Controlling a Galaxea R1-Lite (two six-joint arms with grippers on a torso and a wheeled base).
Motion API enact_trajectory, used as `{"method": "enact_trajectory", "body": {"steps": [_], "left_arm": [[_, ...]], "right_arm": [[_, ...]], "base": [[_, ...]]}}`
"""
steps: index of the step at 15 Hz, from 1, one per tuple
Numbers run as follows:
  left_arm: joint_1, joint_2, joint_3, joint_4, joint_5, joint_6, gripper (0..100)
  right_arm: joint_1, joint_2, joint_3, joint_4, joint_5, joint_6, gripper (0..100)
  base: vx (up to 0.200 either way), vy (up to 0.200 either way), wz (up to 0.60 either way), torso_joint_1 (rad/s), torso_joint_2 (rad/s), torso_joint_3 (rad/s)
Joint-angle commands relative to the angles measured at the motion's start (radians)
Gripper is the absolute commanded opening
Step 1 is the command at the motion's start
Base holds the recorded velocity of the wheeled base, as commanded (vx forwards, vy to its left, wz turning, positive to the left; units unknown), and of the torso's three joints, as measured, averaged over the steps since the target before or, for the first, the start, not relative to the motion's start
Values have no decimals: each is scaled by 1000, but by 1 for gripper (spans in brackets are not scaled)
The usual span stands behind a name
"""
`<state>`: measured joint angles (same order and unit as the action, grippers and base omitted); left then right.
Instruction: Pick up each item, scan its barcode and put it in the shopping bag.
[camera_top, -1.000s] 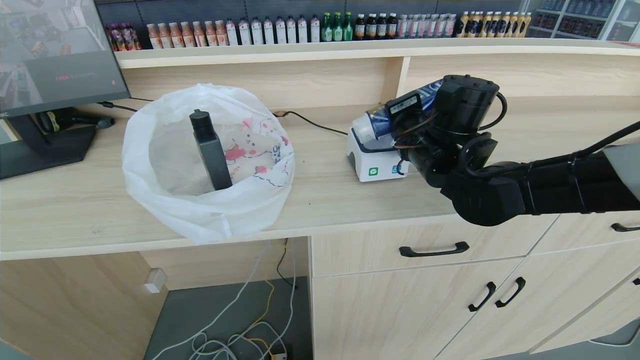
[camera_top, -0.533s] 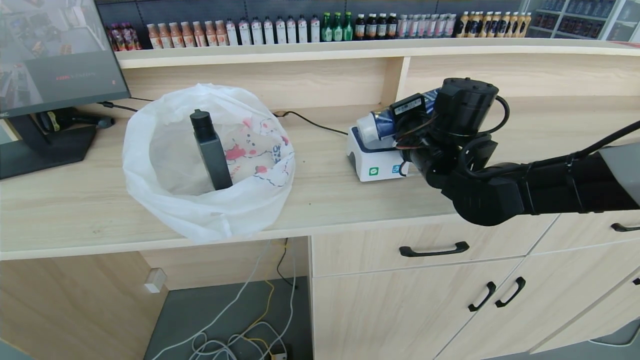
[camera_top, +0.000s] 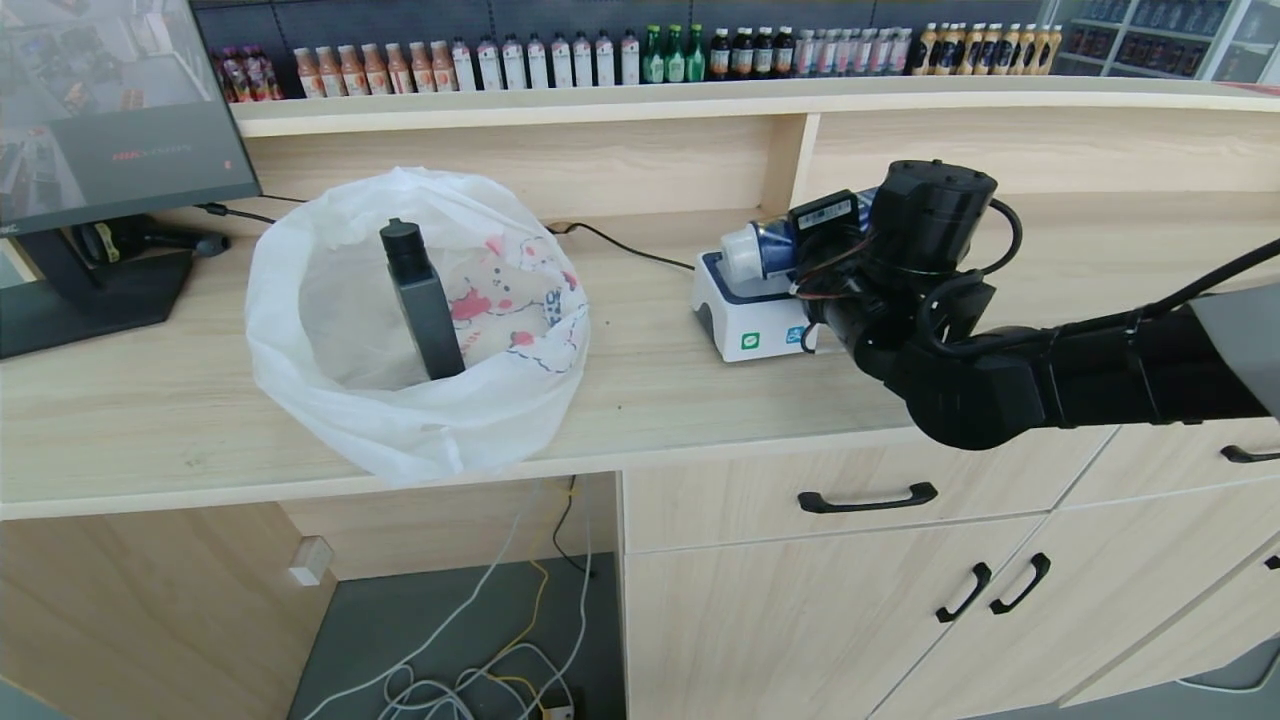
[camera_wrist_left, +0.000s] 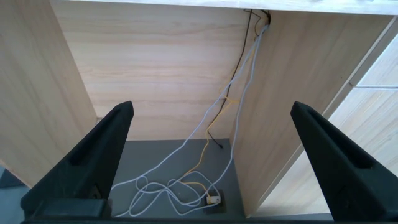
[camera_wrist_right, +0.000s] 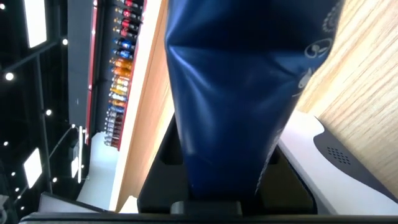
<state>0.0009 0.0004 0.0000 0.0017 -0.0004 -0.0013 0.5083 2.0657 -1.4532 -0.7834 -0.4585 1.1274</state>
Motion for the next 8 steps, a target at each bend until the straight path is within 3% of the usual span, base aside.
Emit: {"method": "enact_trajectory", "body": {"steps": [1, 8], "left_arm": [[1, 0, 0, 0, 0, 0, 100], [1, 0, 0, 0, 0, 0, 100]], "right_arm": [[3, 2, -1, 1, 0, 0, 0], [1, 1, -6, 3, 3, -2, 0]], "base": [[0, 0, 0, 0, 0, 0], [0, 0, 0, 0, 0, 0]]}}
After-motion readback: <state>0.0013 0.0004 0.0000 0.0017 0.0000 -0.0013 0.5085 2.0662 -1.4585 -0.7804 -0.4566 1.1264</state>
